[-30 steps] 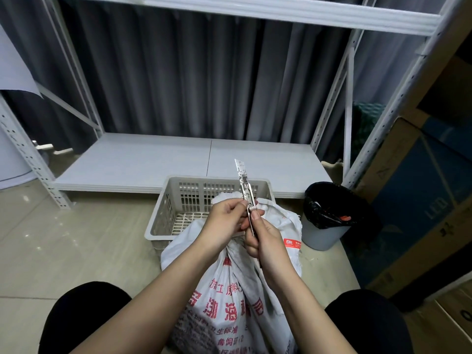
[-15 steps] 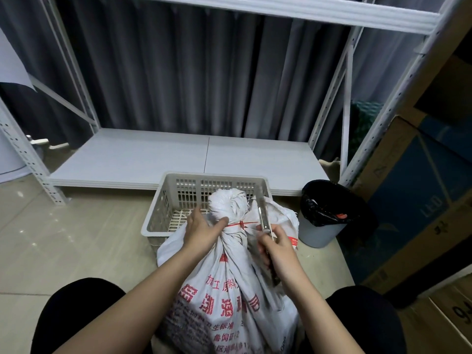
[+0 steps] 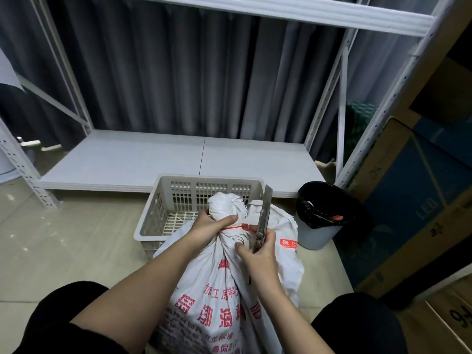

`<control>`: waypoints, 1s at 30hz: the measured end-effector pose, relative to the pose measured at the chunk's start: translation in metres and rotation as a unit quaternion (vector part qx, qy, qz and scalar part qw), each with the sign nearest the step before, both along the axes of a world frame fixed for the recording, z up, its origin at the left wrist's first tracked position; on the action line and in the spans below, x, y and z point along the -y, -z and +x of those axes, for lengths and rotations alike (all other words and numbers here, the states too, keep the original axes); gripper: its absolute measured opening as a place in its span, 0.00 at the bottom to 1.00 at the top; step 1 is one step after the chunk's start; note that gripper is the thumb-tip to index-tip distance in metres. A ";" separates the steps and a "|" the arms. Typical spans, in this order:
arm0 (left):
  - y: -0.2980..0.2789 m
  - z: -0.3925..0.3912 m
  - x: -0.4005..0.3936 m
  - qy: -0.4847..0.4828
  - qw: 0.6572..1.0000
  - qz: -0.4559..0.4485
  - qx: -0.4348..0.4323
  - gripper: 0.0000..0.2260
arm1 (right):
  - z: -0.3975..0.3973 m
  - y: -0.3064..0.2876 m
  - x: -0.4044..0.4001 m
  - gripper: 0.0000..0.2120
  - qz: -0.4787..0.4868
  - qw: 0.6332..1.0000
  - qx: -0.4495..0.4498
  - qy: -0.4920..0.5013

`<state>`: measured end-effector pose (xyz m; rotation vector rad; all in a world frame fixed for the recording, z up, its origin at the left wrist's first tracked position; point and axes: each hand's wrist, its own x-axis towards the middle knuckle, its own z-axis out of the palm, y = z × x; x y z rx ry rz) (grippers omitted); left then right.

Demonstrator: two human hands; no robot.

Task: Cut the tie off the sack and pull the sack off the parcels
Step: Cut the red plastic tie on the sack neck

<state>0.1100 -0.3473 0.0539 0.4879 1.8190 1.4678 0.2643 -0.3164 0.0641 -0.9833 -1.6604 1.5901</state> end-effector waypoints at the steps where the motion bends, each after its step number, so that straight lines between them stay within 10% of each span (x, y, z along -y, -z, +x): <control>1: -0.001 0.001 0.000 -0.011 1.000 -0.014 -0.012 0.33 | -0.001 0.001 0.000 0.21 0.001 1.000 0.010 0.000; 7: -0.001 -0.012 0.005 -0.049 0.972 -0.181 -0.141 0.55 | -0.006 0.006 -0.001 0.26 0.021 1.000 0.022 -0.003; 13: -0.027 -0.007 0.012 0.001 0.931 -0.293 -0.216 0.56 | -0.013 0.017 0.009 0.31 0.003 1.000 0.021 0.014; 21: -0.020 -0.029 0.037 0.122 0.988 -0.099 -0.004 0.33 | -0.030 0.033 0.006 0.30 -0.010 0.999 -0.002 0.047; 30: 0.002 -0.020 0.022 -0.019 0.999 0.009 0.024 0.16 | -0.039 0.035 -0.006 0.29 -0.030 0.998 -0.043 0.019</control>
